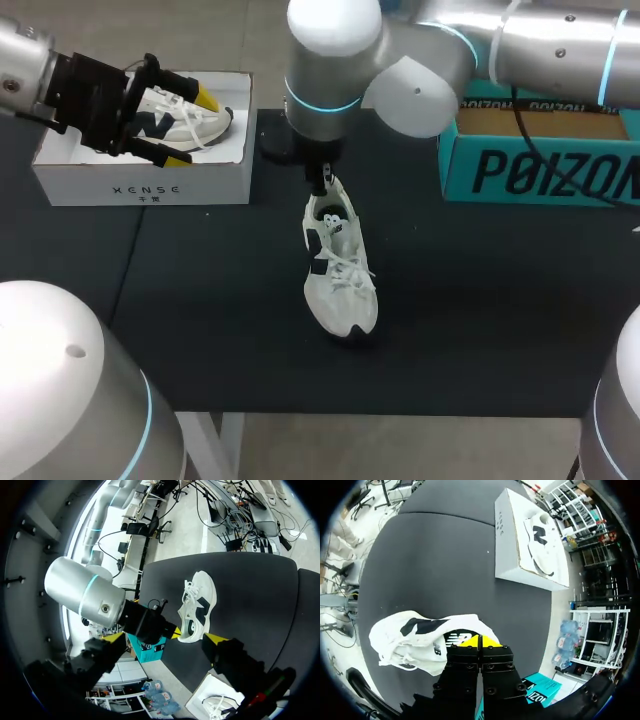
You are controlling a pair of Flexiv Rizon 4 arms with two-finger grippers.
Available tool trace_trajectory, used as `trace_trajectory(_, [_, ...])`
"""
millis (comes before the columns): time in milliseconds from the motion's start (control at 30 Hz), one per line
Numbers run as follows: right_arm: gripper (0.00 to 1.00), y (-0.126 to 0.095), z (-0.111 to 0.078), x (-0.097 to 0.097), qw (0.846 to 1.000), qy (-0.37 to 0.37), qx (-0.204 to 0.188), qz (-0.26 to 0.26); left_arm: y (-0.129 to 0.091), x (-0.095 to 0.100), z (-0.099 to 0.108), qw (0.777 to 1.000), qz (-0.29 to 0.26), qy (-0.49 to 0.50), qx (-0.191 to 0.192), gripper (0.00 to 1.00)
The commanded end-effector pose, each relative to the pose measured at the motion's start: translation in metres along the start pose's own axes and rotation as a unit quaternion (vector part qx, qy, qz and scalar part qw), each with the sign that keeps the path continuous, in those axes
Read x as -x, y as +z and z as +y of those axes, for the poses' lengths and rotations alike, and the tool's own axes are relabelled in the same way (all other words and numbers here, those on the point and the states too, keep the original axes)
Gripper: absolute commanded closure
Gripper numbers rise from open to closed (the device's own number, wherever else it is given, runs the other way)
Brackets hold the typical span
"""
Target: Take the shoe out of the shoebox, open the shoe tongue, remove and reinsert the insole, then place the shoe into the shoebox
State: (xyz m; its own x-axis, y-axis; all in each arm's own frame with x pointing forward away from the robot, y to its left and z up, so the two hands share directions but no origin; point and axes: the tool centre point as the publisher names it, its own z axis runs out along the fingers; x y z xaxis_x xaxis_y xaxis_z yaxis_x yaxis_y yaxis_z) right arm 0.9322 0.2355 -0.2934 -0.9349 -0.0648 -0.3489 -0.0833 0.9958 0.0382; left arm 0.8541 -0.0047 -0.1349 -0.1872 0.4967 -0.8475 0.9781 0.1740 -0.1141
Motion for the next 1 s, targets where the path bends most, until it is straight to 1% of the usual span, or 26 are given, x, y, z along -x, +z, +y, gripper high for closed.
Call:
trace_trajectory(33, [1.0, 0.018, -0.003, 0.013, 1.0, 0.018, -0.021, 0.008, 0.001, 0.0, 0.0, 1.0, 0.001, 0.0, 0.001, 0.0])
trace_trajectory(167, [1.0, 0.025, -0.021, 0.022, 0.998, 0.049, -0.027, 0.016, 0.001, 0.0, 0.0, 1.0, 0.001, 0.0, 0.001, 0.0])
trace_trajectory(267, [1.0, 0.032, -0.033, 0.031, 0.998, 0.056, -0.028, 0.019, 0.001, 0.0, 0.0, 1.0, 0.001, 0.0, 0.001, 0.0])
trace_trajectory(400, [1.0, 0.035, -0.037, 0.035, 0.998, 0.051, -0.014, 0.04, 0.001, 0.0, 0.0, 1.0, 0.001, 0.0, 0.001, 0.0])
trace_trajectory(433, [0.79, 0.035, -0.037, 0.036, 0.998, 0.044, -0.014, 0.044, 0.001, 0.0, 0.0, 1.0, 0.001, 0.0, 0.001, 0.0])
trace_trajectory(467, [0.71, 0.035, -0.038, 0.036, 0.998, 0.036, -0.018, 0.044, 0.001, 0.0, 0.0, 1.0, 0.001, 0.0, 0.001, 0.0])
trace_trajectory(633, [0.62, 0.035, -0.041, 0.036, 0.998, 0.017, -0.026, 0.054, 0.001, 0.0, 0.0, 1.0, 0.001, 0.0, 0.001, 0.0])
trace_trajectory(733, [0.58, 0.041, -0.044, 0.036, 0.998, 0.013, -0.032, 0.061, 0.001, 0.0, 0.0, 1.0, 0.001, 0.0, 0.001, 0.0])
trace_trajectory(833, [0.58, 0.047, -0.041, 0.037, 0.997, 0.011, -0.03, 0.066, 0.001, 0.0, 0.0, 1.0, 0.001, 0.0, 0.001, 0.0])
trace_trajectory(1000, [0.58, 0.052, -0.03, 0.037, 0.997, 0.004, -0.023, 0.073, 0.001, 0.0, 0.0, 1.0, 0.001, 0.0, 0.001, 0.0])
